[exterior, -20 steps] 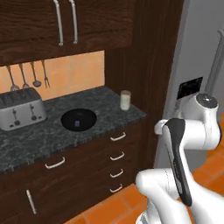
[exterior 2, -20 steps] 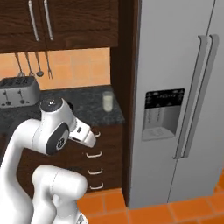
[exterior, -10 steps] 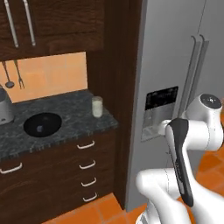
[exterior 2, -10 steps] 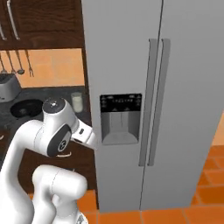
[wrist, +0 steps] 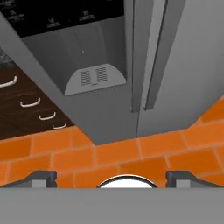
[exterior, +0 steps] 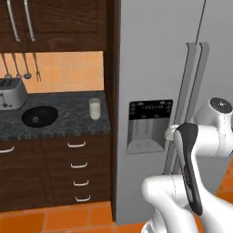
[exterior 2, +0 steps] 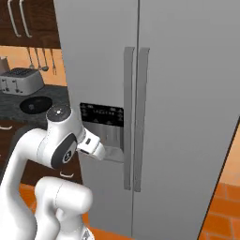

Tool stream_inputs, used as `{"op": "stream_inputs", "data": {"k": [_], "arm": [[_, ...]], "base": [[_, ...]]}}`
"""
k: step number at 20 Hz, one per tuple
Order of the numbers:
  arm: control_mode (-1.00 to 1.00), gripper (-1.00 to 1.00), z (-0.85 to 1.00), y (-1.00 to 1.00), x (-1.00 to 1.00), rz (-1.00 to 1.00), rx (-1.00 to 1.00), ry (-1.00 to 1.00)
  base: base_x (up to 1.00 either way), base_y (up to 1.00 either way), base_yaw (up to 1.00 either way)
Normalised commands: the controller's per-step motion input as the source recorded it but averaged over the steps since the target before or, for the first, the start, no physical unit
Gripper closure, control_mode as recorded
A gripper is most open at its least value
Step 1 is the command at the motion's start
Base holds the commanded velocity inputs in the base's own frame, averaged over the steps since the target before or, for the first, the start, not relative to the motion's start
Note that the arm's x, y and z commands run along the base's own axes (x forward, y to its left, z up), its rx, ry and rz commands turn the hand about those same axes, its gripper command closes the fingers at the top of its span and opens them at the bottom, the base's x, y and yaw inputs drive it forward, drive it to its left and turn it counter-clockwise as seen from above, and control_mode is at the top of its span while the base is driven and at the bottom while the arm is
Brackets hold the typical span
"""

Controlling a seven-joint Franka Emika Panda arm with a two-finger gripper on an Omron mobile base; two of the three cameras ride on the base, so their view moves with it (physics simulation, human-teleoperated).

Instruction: Grab a lemon wedge from the fridge and one ice cube from the ice bowl, and put them in the glass of lemonade.

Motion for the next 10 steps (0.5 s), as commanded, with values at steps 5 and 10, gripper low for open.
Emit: {"op": "stream_inputs", "data": {"k": [5, 10], "arm": [[1.0, -1.0, 0.0, 0.0, 0.0, 0.0, 0.0, 0.0], [1.0, -1.0, 0.0, 0.0, 0.0, 0.0, 0.0, 0.0]], "base": [[0.0, -0.48, 0.12], [-0.7, -0.25, -0.1]]}}
